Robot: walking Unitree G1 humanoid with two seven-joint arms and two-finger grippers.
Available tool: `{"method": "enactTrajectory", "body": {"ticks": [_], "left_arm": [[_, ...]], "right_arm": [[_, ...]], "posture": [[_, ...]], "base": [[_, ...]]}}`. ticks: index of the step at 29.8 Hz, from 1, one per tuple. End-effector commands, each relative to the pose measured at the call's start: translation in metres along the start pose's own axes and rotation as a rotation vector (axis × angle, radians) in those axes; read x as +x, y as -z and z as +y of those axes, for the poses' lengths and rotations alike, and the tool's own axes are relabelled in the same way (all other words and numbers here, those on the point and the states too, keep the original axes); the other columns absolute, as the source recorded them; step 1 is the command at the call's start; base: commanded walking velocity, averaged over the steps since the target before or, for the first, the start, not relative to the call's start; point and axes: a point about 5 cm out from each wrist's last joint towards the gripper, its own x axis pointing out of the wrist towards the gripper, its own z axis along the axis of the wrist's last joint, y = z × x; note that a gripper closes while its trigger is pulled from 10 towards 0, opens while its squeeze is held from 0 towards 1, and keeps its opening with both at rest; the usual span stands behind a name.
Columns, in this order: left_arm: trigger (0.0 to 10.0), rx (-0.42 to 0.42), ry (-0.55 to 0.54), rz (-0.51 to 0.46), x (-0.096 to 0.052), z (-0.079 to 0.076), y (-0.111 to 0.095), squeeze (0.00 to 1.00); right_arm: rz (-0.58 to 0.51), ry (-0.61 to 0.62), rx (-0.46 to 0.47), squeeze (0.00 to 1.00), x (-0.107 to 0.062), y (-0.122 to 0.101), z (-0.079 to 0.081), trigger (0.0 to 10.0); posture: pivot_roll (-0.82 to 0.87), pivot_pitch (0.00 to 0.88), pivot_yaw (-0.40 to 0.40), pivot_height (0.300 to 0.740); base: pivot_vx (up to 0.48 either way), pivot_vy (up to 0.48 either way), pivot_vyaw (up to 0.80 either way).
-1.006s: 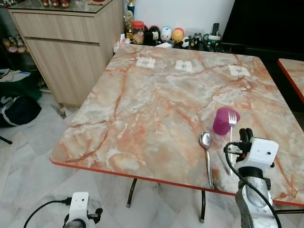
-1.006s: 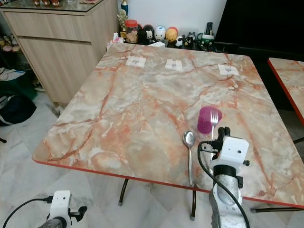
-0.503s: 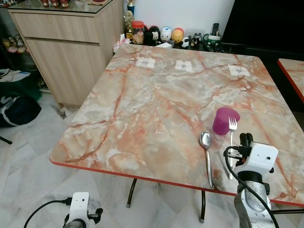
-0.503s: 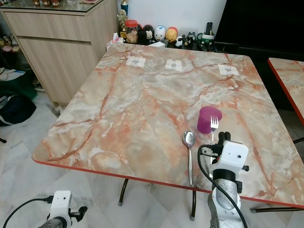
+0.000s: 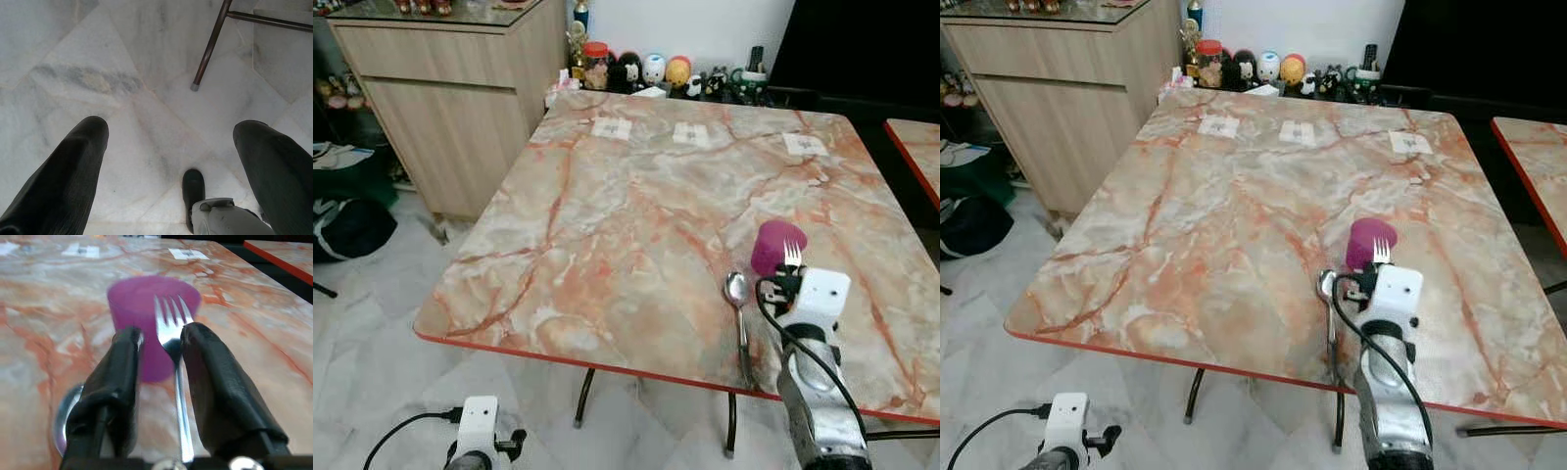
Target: Setting the table
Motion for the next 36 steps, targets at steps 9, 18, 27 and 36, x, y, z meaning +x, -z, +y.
{"method": "enactTrajectory", "body": {"ticks": [9, 18, 27, 36], "left_arm": [[10.0, 0.003, -0.010, 0.017, -0.002, 0.003, 0.006, 0.00], [10.0, 0.007, -0.006, 0.020, -0.002, 0.003, 0.006, 0.00], [10.0, 0.009, -0.004, 0.020, -0.002, 0.003, 0.006, 0.00], [10.0, 0.008, -0.005, 0.021, -0.002, 0.003, 0.006, 0.00]], "right_arm": [[-0.048, 0.051, 0.046, 0.00, -0.008, -0.003, -0.011, 10.0], [0.017, 0.067, 0.030, 0.00, -0.019, 0.004, -0.024, 10.0], [0.041, 0.039, 0.046, 0.54, -0.013, 0.001, -0.021, 10.0], [0.129, 0.051, 0.059, 0.00, -0.005, 0.009, -0.020, 10.0]], "posture": [[0.11, 0.039, -0.045, 0.740], [0.10, 0.025, -0.047, 0.740], [0.11, 0.020, -0.047, 0.740], [0.11, 0.033, -0.042, 0.740]], "base": [[0.000, 0.000, 0.00], [0.000, 0.000, 0.00], [0.000, 0.000, 0.00], [0.000, 0.000, 0.00]]}}
